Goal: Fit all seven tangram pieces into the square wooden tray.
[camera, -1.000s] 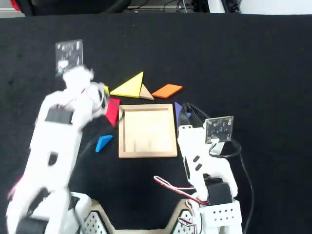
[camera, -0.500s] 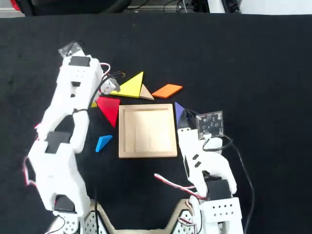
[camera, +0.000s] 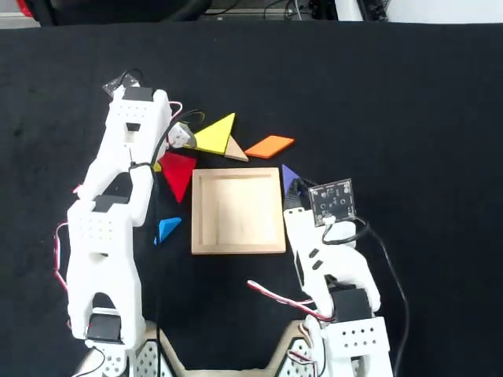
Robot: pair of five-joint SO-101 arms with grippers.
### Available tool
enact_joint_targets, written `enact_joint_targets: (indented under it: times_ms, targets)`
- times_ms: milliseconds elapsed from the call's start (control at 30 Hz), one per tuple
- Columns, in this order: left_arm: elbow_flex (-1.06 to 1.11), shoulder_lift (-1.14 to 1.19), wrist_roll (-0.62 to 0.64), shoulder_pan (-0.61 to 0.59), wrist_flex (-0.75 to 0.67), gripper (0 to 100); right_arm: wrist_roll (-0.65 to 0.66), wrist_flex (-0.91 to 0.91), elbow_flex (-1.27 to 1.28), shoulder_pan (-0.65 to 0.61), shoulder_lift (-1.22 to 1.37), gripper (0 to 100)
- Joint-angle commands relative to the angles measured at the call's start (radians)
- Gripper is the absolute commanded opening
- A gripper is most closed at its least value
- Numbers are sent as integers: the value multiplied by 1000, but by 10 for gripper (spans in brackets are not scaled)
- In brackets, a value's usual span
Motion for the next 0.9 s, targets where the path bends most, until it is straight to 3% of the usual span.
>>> enact_joint_targets:
  times_ms: [0,333,600,867]
  targets:
    - [-64,3,-38,2,41,333,8,-26,-1,-12,10,15]
    - [-61,-63,-218,7,104,333,8,-26,-1,-12,10,15]
    - [-59,-26,-190,5,57,333,8,-26,-1,-12,8,15]
    - [-96,34,-305,31,64,333,8,-26,-1,-12,10,15]
